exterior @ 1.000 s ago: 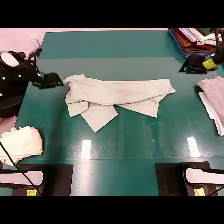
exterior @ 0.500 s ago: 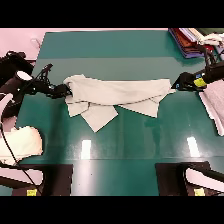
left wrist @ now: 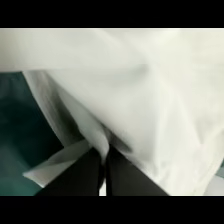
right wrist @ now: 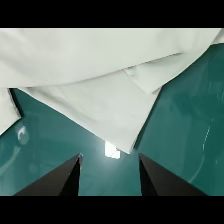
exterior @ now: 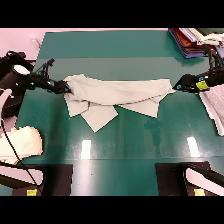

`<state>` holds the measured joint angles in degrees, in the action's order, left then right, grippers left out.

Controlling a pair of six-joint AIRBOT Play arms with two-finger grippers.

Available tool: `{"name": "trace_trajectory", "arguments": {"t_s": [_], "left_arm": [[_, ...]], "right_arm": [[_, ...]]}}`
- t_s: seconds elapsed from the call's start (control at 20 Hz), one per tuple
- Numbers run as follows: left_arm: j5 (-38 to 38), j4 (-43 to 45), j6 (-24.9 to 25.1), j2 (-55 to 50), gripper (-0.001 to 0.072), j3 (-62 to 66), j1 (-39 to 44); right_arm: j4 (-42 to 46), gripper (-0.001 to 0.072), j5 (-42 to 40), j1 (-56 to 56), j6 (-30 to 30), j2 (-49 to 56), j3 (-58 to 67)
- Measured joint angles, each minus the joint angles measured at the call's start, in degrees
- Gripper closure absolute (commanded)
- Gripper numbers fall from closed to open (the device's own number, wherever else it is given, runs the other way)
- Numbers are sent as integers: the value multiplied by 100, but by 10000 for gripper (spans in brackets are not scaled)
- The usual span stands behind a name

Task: Fold the shirts.

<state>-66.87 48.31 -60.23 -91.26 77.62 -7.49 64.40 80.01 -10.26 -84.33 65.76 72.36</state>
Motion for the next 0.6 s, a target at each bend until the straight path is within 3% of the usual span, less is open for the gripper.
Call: {"name": "trace_trajectory", "arguments": {"t_s": [0.25, 0.3, 0.35, 0.6], "left_arm": [[-376, 334, -317, 551, 679, 726, -2], [-420, 363, -352, 636, 679, 785, 0], [-474, 369, -376, 708, 679, 831, -2], [-706, 389, -444, 833, 679, 918, -2]], "right_arm": [[17, 286, 291, -553, 0, -44, -614], [11, 194, 293, -649, -2, -44, -890], [-15, 182, 264, -734, 0, -33, -1217], [-675, 212, -496, -713, 136, 378, -2614]]}}
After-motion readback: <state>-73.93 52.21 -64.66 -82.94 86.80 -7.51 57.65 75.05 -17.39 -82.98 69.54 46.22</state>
